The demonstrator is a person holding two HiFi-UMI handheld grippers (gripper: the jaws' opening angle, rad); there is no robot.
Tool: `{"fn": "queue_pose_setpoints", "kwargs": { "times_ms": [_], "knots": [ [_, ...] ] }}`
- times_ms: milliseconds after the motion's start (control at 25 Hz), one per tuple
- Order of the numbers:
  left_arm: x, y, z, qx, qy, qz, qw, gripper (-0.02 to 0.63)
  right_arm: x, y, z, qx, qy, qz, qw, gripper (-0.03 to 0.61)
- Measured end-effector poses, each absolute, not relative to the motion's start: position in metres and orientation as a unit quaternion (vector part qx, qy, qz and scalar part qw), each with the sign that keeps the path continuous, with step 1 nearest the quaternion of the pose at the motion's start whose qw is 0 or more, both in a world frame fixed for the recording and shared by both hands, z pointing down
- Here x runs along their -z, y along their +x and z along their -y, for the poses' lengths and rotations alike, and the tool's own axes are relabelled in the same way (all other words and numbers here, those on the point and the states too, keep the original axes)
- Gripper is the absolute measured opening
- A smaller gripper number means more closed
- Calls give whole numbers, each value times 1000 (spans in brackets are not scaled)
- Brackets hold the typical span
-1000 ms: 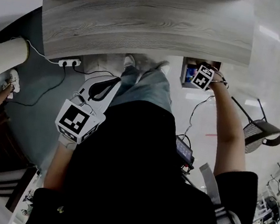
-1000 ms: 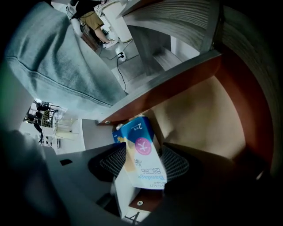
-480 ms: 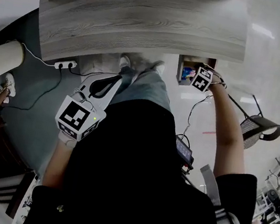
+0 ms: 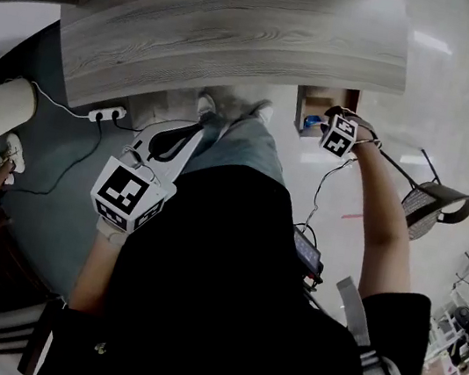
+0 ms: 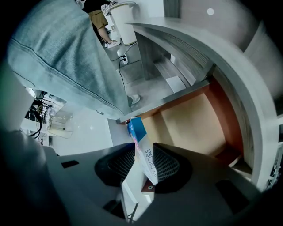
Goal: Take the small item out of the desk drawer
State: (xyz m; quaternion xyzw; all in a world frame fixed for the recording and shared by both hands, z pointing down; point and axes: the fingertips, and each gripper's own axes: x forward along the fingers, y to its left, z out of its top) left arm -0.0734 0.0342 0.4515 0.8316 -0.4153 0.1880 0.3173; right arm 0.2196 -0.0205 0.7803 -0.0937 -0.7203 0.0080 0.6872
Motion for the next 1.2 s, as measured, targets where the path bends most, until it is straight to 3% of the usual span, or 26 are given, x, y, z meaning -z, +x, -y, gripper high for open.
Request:
{"fn": "queue_pose_setpoints", "kwargs": {
  "times_ms": [1200],
  "knots": [
    [-455, -86, -53, -177, 833, 405, 332, 8, -788, 240, -25, 57, -167, 642, 746, 87]
  ]
}}
